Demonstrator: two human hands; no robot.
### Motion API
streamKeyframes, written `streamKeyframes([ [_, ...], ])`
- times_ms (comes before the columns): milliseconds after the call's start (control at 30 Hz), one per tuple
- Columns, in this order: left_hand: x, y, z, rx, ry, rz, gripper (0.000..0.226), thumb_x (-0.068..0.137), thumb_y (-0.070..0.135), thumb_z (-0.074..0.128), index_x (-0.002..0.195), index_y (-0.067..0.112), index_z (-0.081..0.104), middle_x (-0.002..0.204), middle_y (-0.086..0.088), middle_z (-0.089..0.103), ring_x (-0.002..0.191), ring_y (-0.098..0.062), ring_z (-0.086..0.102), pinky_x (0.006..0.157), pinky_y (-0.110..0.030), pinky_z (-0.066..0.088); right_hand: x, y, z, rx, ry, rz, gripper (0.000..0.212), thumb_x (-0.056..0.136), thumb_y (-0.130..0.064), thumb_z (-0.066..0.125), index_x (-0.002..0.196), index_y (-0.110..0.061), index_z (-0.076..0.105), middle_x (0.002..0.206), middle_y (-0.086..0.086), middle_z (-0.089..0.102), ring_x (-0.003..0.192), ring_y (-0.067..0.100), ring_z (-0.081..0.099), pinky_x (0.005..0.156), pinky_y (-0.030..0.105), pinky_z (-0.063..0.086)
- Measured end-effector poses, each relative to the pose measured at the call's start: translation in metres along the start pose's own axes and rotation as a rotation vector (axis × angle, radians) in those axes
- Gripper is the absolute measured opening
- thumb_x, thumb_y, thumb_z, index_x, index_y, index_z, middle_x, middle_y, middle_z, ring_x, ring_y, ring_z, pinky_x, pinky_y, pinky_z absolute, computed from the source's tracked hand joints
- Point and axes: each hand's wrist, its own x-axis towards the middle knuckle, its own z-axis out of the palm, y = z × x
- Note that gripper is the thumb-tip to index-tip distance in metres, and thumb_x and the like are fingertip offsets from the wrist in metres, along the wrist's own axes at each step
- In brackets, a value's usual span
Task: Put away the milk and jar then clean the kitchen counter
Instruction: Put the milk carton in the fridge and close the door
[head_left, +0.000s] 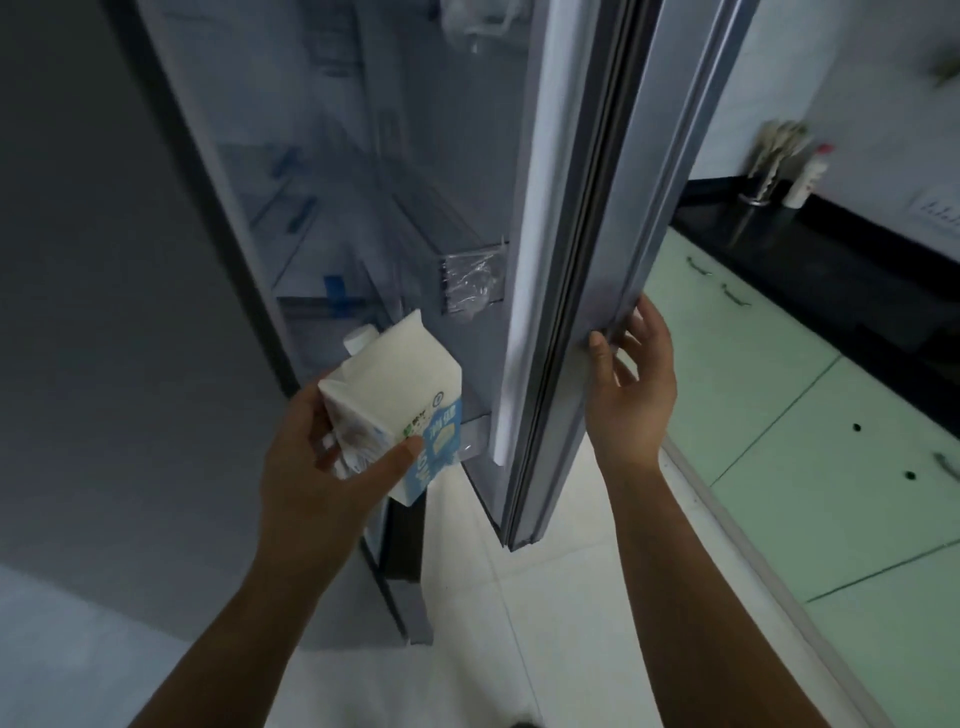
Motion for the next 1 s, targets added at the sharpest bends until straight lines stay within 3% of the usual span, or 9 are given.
streamKeyframes([
  [200,0.019,0.005,0.073,-0.051,-0.056,0.004,0.071,0.059,0.021,0.072,0.126,0.013,0.049,0.123,0.000,0.060,0.107,-0.014,0.062,0.073,-0.025,0.058,0.058,0.019,-0.045,-0.151,-0.038,-0.077,0.055,0.087,-0.017,0.063,0.137,-0.016,0.041,0.133,0.005,0.048,0.120,0.018,0.049,0.099,0.044,0.044],
  [367,0.039,0.009,0.125,-0.001,-0.037,0.077,0.054,0.068,0.004,0.073,0.116,0.011,0.050,0.116,0.001,0.060,0.087,0.003,0.064,0.066,-0.007,0.050,0.090,0.013,-0.062,-0.170,-0.083,-0.260,0.049,0.086,-0.022,0.064,0.132,-0.016,0.048,0.135,-0.002,0.045,0.126,0.010,0.043,0.100,0.044,0.044],
  [433,0.049,0.011,0.136,0.024,-0.035,0.098,0.057,0.068,0.012,0.077,0.117,0.020,0.049,0.115,0.009,0.059,0.094,0.010,0.060,0.073,-0.004,0.048,0.102,0.005,-0.061,-0.144,-0.133,-0.303,0.046,0.087,-0.023,0.064,0.130,-0.016,0.049,0.131,-0.009,0.046,0.125,0.006,0.043,0.101,0.041,0.043],
  [533,0.070,0.017,0.141,-0.043,-0.088,0.081,0.090,0.050,0.045,0.083,0.124,0.011,0.046,0.121,0.002,0.058,0.110,-0.012,0.060,0.081,-0.023,0.056,0.123,-0.004,-0.050,-0.115,-0.221,-0.372,0.048,0.086,-0.025,0.064,0.130,-0.014,0.049,0.130,-0.013,0.044,0.125,0.004,0.042,0.102,0.040,0.042],
  [600,0.087,0.019,0.145,-0.039,-0.075,0.096,0.083,0.053,0.037,0.080,0.123,0.009,0.046,0.121,0.001,0.058,0.111,-0.015,0.060,0.078,-0.022,0.056,0.138,-0.006,-0.037,-0.121,-0.297,-0.383,0.051,0.084,-0.024,0.066,0.130,-0.012,0.049,0.131,-0.011,0.043,0.125,0.006,0.041,0.102,0.041,0.041],
  [667,0.105,0.016,0.152,-0.017,-0.037,0.131,0.067,0.058,0.023,0.074,0.119,0.016,0.048,0.117,0.010,0.059,0.107,-0.004,0.061,0.071,-0.014,0.054,0.155,0.001,-0.025,-0.190,-0.336,-0.373,0.049,0.082,-0.023,0.069,0.127,-0.009,0.054,0.131,-0.002,0.047,0.125,0.013,0.043,0.104,0.040,0.039],
  [800,0.145,0.000,0.165,-0.056,-0.017,0.113,0.067,0.059,0.021,0.074,0.121,0.021,0.048,0.118,0.013,0.058,0.107,0.001,0.060,0.070,-0.016,0.055,0.189,0.028,-0.024,-0.325,-0.246,-0.459,0.028,0.081,-0.011,0.071,0.108,-0.006,0.065,0.118,0.013,0.057,0.115,0.024,0.052,0.101,0.038,0.041],
  [1000,0.195,0.000,0.187,-0.106,-0.064,0.126,0.069,0.057,0.031,0.075,0.120,0.025,0.048,0.116,0.020,0.057,0.107,0.008,0.056,0.069,-0.011,0.052,0.245,0.034,-0.035,-0.495,-0.254,-0.507,0.017,0.083,-0.005,0.068,0.100,-0.004,0.067,0.105,0.013,0.062,0.105,0.012,0.052,0.097,0.016,0.036],
])
